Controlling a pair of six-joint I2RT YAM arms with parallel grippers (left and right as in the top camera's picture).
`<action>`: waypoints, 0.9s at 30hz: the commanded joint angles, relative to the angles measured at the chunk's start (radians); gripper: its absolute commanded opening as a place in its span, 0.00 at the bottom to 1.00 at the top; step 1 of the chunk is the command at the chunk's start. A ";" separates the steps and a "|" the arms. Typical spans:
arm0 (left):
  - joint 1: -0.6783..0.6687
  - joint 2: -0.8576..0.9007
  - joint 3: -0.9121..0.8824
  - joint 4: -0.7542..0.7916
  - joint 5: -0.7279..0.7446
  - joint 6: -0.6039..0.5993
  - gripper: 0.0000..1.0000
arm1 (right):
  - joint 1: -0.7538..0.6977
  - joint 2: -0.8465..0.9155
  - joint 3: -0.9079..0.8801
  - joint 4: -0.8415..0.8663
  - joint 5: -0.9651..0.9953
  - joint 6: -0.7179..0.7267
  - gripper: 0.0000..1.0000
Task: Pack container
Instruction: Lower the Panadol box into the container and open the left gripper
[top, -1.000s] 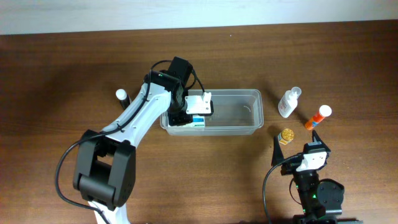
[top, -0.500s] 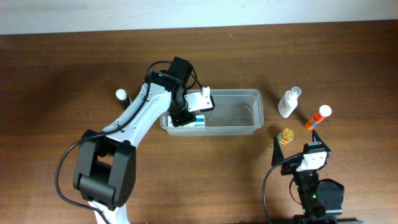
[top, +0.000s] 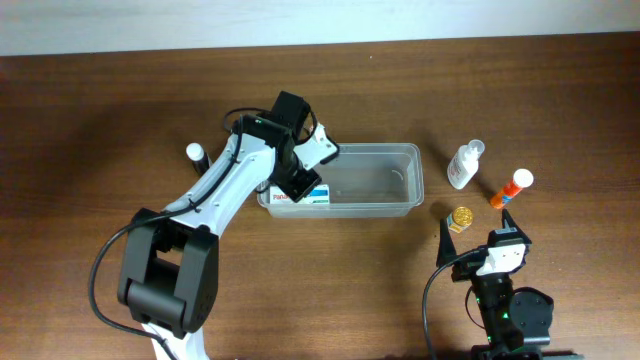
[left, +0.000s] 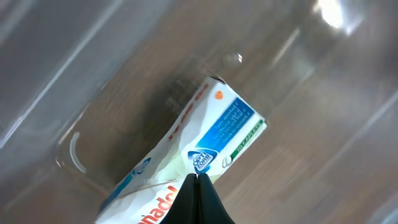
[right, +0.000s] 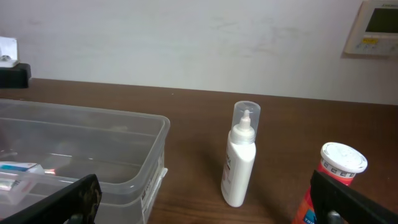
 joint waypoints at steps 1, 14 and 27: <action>-0.009 0.009 -0.016 0.018 0.017 -0.303 0.01 | -0.008 -0.008 -0.009 0.000 0.008 0.002 0.98; -0.051 0.009 -0.107 0.108 -0.167 -0.553 0.01 | -0.008 -0.008 -0.009 0.000 0.008 0.002 0.98; -0.051 0.011 -0.196 0.209 -0.183 -0.556 0.01 | -0.008 -0.008 -0.009 0.000 0.008 0.002 0.98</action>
